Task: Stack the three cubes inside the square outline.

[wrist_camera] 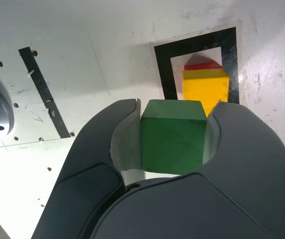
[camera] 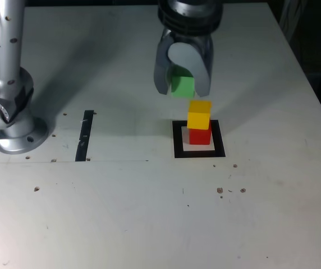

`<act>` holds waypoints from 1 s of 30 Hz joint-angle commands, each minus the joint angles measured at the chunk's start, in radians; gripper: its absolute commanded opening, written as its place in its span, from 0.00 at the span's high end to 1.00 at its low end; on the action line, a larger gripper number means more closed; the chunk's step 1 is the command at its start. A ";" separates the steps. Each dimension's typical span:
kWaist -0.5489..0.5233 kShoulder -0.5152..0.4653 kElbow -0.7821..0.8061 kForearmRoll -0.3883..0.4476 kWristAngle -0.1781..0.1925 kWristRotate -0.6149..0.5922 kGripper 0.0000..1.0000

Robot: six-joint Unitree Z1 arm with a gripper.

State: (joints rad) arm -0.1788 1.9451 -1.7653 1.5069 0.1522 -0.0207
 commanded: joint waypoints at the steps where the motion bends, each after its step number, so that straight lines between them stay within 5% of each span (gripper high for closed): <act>1: -0.001 0.017 -0.017 0.006 -0.004 -0.002 0.81; 23: -0.007 0.132 -0.086 -0.004 0.009 0.011 0.81; 30: -0.007 0.136 -0.088 -0.007 0.009 0.013 0.73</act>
State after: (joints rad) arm -0.1852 2.0766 -1.8488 1.4998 0.1594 -0.0097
